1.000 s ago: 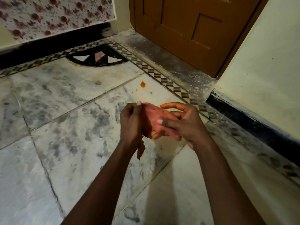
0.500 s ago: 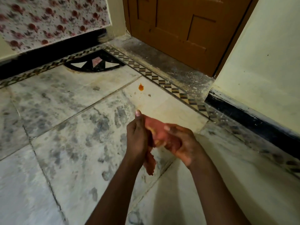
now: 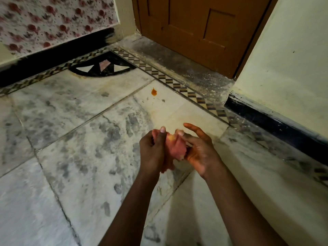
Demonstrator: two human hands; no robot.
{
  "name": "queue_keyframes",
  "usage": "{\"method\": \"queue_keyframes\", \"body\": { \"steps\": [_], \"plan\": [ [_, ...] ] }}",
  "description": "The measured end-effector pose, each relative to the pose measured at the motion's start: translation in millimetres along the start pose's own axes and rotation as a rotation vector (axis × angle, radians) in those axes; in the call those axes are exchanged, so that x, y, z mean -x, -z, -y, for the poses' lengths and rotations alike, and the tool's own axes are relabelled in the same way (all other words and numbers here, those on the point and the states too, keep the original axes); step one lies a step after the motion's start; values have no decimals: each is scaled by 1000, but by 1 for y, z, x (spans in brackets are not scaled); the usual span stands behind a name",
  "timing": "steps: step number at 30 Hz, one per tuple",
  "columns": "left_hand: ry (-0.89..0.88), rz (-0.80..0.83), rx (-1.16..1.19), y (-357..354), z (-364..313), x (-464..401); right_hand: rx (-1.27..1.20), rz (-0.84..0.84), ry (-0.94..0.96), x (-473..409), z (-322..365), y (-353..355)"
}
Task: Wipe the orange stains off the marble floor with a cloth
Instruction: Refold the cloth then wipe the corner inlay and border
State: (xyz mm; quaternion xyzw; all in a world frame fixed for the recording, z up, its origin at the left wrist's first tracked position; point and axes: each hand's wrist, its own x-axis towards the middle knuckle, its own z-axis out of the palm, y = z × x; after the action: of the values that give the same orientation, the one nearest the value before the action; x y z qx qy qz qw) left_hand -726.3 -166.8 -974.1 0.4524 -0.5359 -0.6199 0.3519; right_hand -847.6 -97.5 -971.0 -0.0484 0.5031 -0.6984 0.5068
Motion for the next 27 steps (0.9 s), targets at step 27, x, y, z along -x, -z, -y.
{"method": "queue_keyframes", "body": {
  "steps": [27],
  "plan": [
    [-416, 40, -166, 8, -5, -28, 877, -20, 544, -21, 60, 26]
  ]
}}
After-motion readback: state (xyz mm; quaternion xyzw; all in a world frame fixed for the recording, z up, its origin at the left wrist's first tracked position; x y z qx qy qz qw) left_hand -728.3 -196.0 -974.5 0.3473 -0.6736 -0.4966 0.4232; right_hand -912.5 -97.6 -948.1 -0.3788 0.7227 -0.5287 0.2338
